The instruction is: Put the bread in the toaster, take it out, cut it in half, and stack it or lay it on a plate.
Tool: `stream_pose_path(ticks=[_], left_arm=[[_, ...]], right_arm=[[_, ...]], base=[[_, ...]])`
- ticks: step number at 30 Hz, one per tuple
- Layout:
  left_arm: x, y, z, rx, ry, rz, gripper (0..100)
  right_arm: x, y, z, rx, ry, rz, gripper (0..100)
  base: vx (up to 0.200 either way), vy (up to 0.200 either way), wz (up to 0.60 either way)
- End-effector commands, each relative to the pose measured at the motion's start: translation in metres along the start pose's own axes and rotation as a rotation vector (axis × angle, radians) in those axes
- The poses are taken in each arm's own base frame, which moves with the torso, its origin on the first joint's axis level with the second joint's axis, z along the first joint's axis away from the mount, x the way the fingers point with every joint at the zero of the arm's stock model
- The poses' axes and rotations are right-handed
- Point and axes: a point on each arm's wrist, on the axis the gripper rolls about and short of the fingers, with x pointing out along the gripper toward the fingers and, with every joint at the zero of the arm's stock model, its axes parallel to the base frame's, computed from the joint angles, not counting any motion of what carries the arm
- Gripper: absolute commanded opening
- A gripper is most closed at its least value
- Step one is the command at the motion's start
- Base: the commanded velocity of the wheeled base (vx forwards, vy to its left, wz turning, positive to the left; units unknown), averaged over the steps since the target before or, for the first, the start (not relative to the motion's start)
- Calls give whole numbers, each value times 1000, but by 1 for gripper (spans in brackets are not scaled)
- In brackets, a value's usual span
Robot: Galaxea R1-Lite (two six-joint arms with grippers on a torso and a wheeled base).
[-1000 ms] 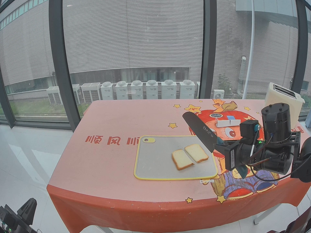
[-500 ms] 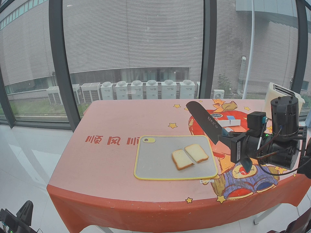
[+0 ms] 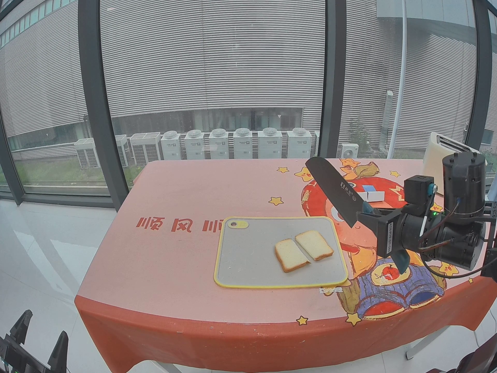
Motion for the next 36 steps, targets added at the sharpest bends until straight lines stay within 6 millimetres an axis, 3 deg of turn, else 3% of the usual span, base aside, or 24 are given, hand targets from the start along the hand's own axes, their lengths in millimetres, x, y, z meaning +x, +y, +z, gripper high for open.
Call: stream_pose_path(ticks=[1,25,29,36], left_arm=[[1,0,-5,-1,17,0,100],[1,0,-5,-1,17,0,100],[1,0,-5,-1,17,0,100],[1,0,-5,-1,17,0,100]], right_arm=[[-3,-2,-1,3,-4,-6,0],[1,-5,0,18,-17,-178,0],[6,-20,3,44,-23,-255,0],[5,-26,6,63,-51,-270,0]], base=[[0,0,0],[0,0,0],[0,0,0],[0,0,0]])
